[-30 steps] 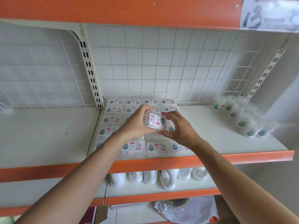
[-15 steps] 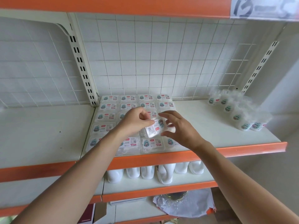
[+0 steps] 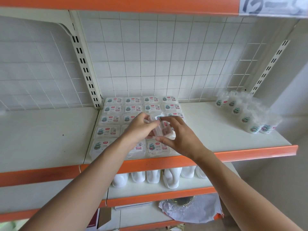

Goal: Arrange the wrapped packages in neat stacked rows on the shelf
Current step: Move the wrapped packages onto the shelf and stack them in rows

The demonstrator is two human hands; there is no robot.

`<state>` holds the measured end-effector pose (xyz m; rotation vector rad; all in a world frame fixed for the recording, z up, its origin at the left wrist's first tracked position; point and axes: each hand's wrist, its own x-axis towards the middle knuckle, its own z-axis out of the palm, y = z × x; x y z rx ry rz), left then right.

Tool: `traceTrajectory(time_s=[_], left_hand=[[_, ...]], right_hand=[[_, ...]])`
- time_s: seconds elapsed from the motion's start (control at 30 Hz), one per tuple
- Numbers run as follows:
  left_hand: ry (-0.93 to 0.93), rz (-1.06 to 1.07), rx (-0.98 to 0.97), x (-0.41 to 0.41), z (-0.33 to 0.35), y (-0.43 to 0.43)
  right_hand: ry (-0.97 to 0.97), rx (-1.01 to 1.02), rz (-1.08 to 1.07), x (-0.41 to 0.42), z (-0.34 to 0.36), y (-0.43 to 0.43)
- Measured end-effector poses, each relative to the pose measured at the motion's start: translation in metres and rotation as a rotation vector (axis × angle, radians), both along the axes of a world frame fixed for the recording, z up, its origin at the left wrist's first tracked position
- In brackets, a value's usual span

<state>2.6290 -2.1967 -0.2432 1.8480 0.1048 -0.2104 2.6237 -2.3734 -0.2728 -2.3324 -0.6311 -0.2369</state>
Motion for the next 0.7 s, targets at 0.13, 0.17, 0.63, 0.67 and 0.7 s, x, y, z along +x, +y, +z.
traceTrajectory(time_s=[0.13,0.17,0.63,0.67,0.7], left_hand=[[-0.102,-0.017,0.15,-0.01,-0.007,0.006],[-0.157,-0.019,0.223,-0.012,-0.009,0.01],[-0.556,-0.205,0.874,-0.051,-0.042,0.042],[-0.568,-0.209,0.881,-0.052,-0.045,0.043],[-0.592,-0.21,0.893,-0.053,-0.047,0.043]], right_hand=[[-0.034,-0.045,-0.013,-0.003,-0.001,-0.002],[-0.025,-0.071,0.007,-0.003,-0.001,-0.005],[-0.007,-0.313,0.264,0.001,-0.02,-0.009],[-0.013,-0.319,0.268,0.002,-0.022,-0.01],[-0.017,-0.325,0.274,0.002,-0.023,-0.011]])
